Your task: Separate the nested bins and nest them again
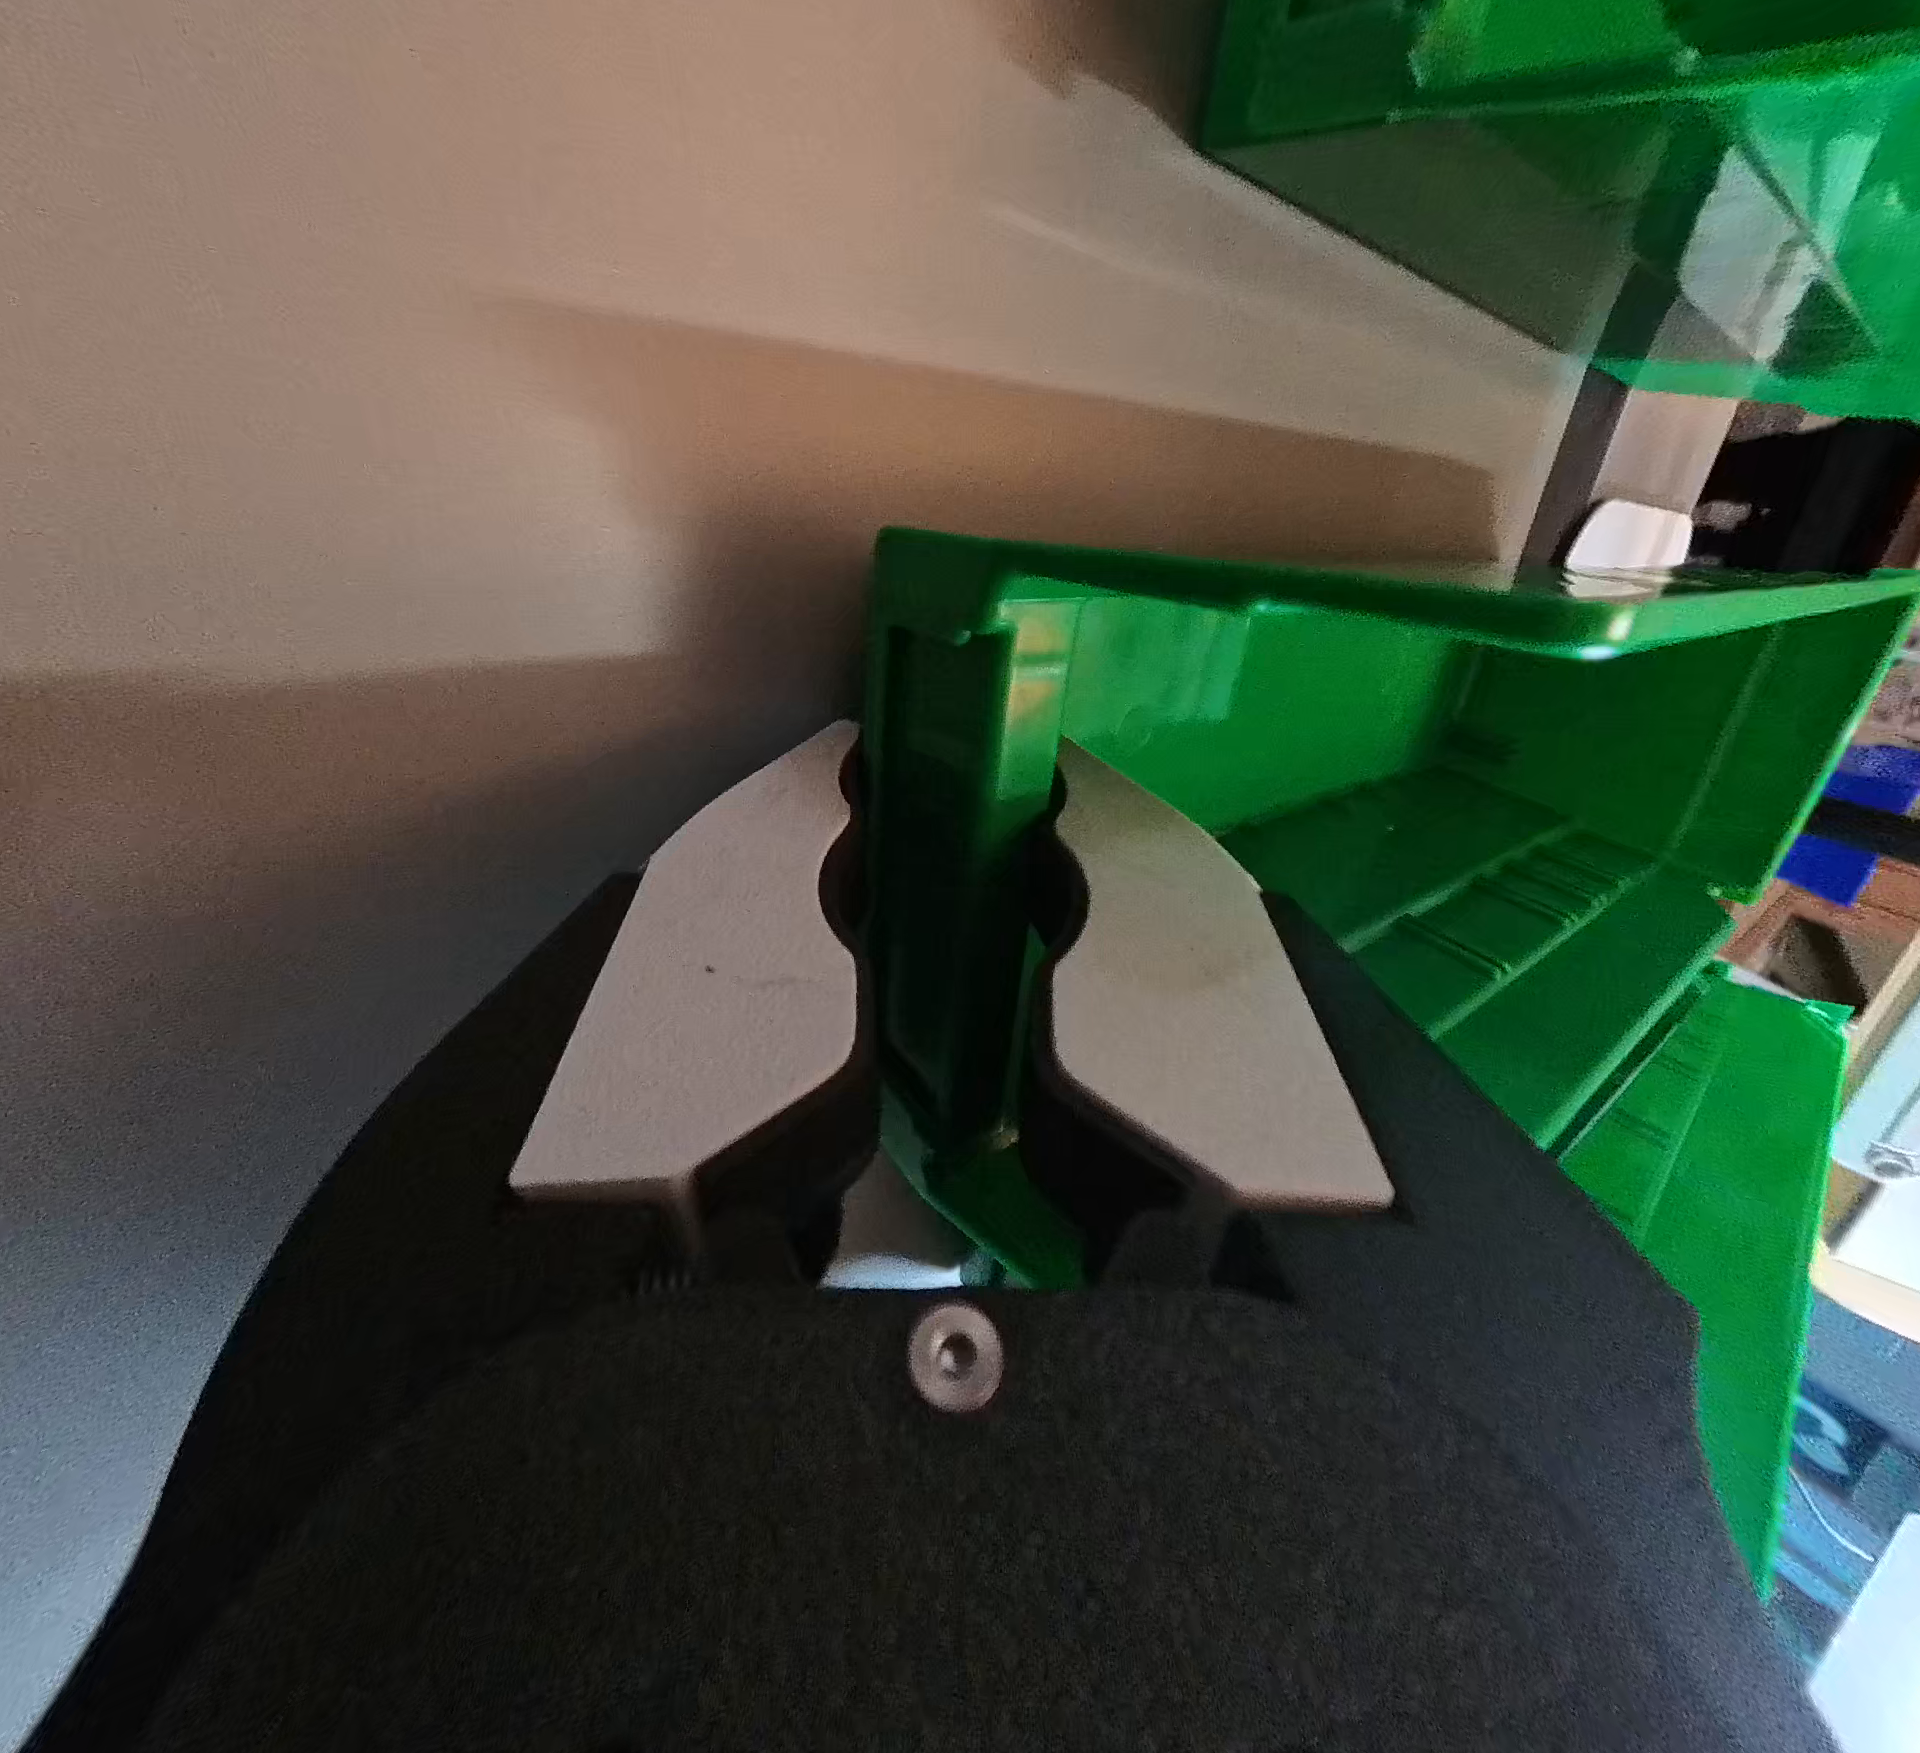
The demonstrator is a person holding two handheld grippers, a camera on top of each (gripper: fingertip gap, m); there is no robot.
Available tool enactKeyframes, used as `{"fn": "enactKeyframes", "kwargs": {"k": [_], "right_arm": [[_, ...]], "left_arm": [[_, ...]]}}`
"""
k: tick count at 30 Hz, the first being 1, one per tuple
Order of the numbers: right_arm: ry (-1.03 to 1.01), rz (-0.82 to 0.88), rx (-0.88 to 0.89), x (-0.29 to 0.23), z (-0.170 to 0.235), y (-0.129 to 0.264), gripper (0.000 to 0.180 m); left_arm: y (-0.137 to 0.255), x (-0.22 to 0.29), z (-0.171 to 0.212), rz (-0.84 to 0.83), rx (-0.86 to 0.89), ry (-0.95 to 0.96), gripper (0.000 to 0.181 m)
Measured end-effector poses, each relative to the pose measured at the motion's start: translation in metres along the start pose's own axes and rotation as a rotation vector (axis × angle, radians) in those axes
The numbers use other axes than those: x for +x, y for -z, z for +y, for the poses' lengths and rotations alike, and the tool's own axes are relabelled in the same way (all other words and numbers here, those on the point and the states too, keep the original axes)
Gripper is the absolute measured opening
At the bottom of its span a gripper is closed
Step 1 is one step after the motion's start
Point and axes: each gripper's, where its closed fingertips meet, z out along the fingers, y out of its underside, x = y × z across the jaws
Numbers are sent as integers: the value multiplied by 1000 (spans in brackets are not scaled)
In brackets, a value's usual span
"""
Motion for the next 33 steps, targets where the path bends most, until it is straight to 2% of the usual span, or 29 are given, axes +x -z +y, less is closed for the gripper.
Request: {"fn": "enactKeyframes", "kwargs": {"k": [6, 13, 19, 26, 33], "right_arm": [[-51, 7, 124, 4, -15, 40, 28], [-54, 87, 190, 46, -19, 110, 28], [-50, 203, 125, 108, 20, 155, 28], [-72, 167, 15, 129, 89, 139, 28], [-116, 98, 42, 110, 109, 107, 28]], "left_arm": [[-1, 1, 1, 9, -4, -1, 41], [-2, 3, 4, 18, -18, -8, 44], [-3, 4, 5, 23, -25, -13, 45], [-3, 5, 7, 25, -32, -19, 44], [-5, 5, 10, 26, -45, -15, 43]]}}
